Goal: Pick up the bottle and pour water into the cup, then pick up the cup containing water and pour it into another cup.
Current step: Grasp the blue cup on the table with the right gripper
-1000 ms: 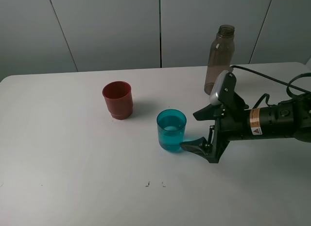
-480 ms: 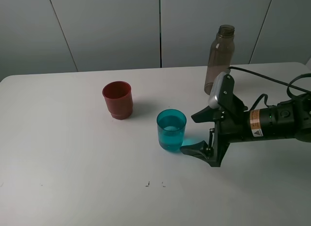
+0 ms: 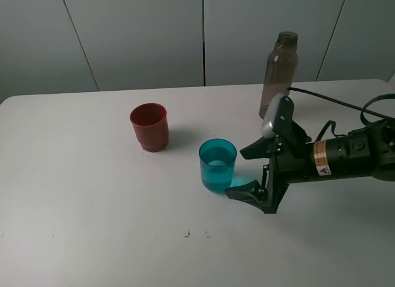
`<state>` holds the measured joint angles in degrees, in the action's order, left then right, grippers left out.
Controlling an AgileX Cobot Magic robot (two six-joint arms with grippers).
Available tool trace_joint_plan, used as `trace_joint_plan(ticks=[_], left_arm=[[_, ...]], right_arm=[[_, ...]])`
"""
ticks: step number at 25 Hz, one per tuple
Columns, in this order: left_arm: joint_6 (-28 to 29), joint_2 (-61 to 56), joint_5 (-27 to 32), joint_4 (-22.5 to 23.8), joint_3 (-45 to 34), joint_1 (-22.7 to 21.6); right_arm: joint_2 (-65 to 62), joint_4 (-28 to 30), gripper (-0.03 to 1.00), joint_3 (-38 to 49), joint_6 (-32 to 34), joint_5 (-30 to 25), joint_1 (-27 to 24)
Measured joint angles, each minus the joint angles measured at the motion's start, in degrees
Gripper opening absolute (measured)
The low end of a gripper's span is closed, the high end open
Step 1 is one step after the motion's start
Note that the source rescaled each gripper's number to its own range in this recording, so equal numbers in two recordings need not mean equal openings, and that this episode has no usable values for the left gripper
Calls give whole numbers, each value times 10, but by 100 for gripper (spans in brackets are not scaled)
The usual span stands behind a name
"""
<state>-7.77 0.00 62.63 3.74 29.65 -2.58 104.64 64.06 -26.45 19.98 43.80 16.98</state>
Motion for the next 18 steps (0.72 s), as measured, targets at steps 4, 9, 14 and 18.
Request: trace_joint_plan(ticks=[4, 9, 14, 18], left_arm=[[0, 0, 0, 0, 0, 0], [0, 0, 0, 0, 0, 0], [0, 0, 0, 0, 0, 0], [0, 0, 0, 0, 0, 0]], right_arm=[[0, -4, 86, -16, -9, -25, 37], [0, -20, 86, -21, -11, -31, 38], [18, -35, 86, -26, -14, -34, 41], [34, -49, 86, -26, -17, -34, 41]])
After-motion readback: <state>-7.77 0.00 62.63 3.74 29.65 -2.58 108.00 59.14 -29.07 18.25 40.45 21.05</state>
